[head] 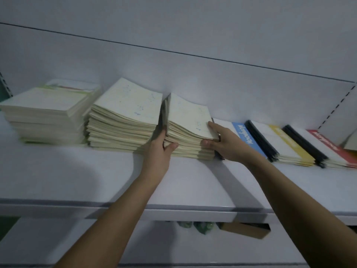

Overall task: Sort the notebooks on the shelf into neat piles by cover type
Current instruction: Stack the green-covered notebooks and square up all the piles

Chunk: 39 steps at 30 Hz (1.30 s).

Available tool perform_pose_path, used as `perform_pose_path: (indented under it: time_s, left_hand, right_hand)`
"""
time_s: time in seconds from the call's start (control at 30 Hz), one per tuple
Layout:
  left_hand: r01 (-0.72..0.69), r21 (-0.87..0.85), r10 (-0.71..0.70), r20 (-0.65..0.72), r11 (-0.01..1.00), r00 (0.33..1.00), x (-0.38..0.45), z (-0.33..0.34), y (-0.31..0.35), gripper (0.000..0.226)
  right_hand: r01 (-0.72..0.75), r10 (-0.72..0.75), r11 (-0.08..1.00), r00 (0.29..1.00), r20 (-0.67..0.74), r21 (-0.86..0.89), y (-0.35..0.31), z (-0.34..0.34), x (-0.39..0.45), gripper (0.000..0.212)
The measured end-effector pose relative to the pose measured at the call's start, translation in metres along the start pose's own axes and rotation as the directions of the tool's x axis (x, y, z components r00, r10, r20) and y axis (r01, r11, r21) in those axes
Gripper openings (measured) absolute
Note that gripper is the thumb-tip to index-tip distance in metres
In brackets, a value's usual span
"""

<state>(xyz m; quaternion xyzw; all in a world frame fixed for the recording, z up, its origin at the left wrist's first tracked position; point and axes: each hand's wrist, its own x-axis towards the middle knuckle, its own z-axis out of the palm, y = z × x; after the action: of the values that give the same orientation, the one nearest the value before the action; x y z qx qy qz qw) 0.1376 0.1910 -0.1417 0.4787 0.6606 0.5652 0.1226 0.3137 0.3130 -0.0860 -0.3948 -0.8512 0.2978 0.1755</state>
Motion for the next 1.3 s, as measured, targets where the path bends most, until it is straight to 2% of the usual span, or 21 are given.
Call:
perform_pose_path:
  time_s: [0.13,0.2,0.27,0.37,0.43,0.47,0.57,0.67,0.77,0.87,0.93,1.03,1.13,1.2,1.3]
  left_hand:
    - [0.034,0.042,-0.035,0.031,0.999,0.999,0.001,0.002,0.001,0.077]
    - [0.040,0.115,-0.044,0.035,0.993,0.998,-0.005,0.003,0.007,0.097]
    - [-0.001,0.211,-0.001,0.010,0.978,1.000,-0.026,0.003,0.020,0.102]
    - [-0.296,0.318,0.301,0.036,0.901,0.953,-0.070,0.008,0.052,0.097]
    - [-0.481,0.300,0.445,0.184,0.824,0.877,-0.075,0.024,0.063,0.087]
    - [-0.519,0.297,0.447,0.279,0.801,0.850,-0.068,0.034,0.071,0.079]
    - [-0.508,0.382,0.303,0.482,0.772,0.822,-0.028,0.073,0.099,0.062]
    - [-0.560,0.551,0.174,0.599,0.619,0.782,0.013,0.120,0.119,0.064]
    - [-0.585,0.684,-0.029,0.660,0.435,0.751,0.031,0.155,0.124,0.079]
    - [-0.594,0.714,-0.134,0.674,0.372,0.726,0.045,0.170,0.120,0.089]
    - [-0.606,0.713,-0.136,0.680,0.352,0.721,0.052,0.173,0.117,0.087]
    - [-0.636,0.709,-0.097,0.687,0.306,0.720,0.054,0.176,0.119,0.085]
    - [-0.657,0.701,-0.096,0.701,0.276,0.707,0.049,0.175,0.121,0.075]
    - [-0.637,0.715,-0.180,0.693,0.287,0.698,0.049,0.167,0.121,0.081]
    - [-0.627,0.740,-0.270,0.672,0.243,0.689,0.056,0.157,0.121,0.093]
  right_hand:
    - [0.014,-0.013,0.999,1.000,0.025,-0.047,-0.009,-0.005,-0.009,0.077]
    - [0.047,-0.049,0.997,0.998,0.029,0.065,-0.005,-0.013,-0.015,0.073]
    - [0.039,-0.033,0.985,0.999,-0.038,0.169,0.005,-0.028,-0.025,0.067]
    - [0.037,-0.023,0.997,0.982,-0.185,0.072,0.037,-0.060,-0.038,0.050]
    - [0.009,-0.016,0.999,0.980,-0.197,-0.035,0.057,-0.078,-0.042,0.043]
    - [0.000,-0.020,0.994,0.984,-0.175,-0.114,0.066,-0.085,-0.042,0.043]
    - [0.024,-0.023,0.948,1.000,0.006,-0.317,0.081,-0.101,-0.038,0.059]
    - [0.104,-0.015,0.882,0.981,0.193,-0.461,0.086,-0.110,-0.030,0.079]
    - [0.219,-0.061,0.767,0.961,0.271,-0.603,0.099,-0.109,-0.020,0.086]
    - [0.289,-0.126,0.727,0.948,0.293,-0.623,0.110,-0.106,-0.014,0.082]
    - [0.335,-0.179,0.700,0.937,0.299,-0.631,0.116,-0.107,-0.011,0.071]
    - [0.386,-0.232,0.667,0.921,0.314,-0.638,0.122,-0.108,-0.004,0.067]
    - [0.443,-0.304,0.643,0.896,0.323,-0.625,0.126,-0.103,-0.002,0.055]
    - [0.455,-0.320,0.637,0.891,0.323,-0.622,0.126,-0.102,-0.003,0.048]
    - [0.476,-0.348,0.610,0.879,0.325,-0.634,0.125,-0.103,-0.002,0.044]
